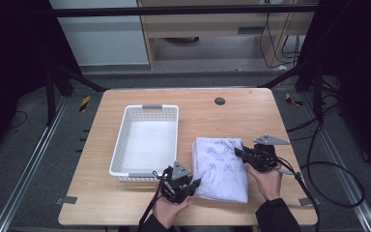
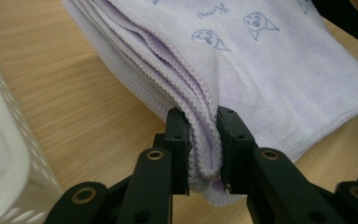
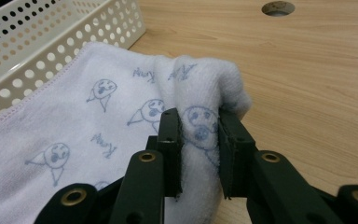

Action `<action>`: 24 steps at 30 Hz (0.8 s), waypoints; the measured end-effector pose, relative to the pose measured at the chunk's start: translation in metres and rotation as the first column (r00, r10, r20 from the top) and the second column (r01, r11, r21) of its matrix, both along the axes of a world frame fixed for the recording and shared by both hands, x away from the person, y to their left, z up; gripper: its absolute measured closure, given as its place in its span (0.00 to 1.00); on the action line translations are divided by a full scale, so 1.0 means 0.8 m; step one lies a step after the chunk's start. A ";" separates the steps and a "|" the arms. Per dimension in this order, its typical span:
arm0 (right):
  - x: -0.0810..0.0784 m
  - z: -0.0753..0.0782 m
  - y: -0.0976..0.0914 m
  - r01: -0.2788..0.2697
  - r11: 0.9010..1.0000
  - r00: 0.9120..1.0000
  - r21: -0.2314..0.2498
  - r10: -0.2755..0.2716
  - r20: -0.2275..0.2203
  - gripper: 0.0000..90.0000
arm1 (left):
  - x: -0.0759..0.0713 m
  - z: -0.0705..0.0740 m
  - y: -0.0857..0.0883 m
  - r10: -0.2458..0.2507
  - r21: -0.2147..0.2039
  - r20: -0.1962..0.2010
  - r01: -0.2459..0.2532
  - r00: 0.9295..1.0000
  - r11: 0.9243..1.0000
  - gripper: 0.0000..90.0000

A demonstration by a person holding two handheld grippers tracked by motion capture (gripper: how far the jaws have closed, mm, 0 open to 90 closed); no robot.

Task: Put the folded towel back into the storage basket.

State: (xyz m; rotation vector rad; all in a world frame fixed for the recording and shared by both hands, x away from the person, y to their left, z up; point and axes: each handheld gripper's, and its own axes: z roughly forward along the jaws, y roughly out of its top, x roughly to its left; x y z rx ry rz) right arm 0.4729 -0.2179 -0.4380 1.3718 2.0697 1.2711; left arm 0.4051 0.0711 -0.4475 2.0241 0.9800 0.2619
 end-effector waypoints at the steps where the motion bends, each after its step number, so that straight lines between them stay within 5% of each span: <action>1: -0.001 0.002 0.000 0.000 1.000 1.000 -0.001 0.000 0.004 0.81 | -0.001 0.002 0.000 -0.002 -0.003 0.001 0.002 1.000 1.000 0.83; 24: -0.010 0.038 0.008 0.008 1.000 0.993 0.022 -0.011 0.115 0.81 | 0.001 0.046 0.011 -0.015 -0.003 0.077 0.015 0.997 1.000 0.83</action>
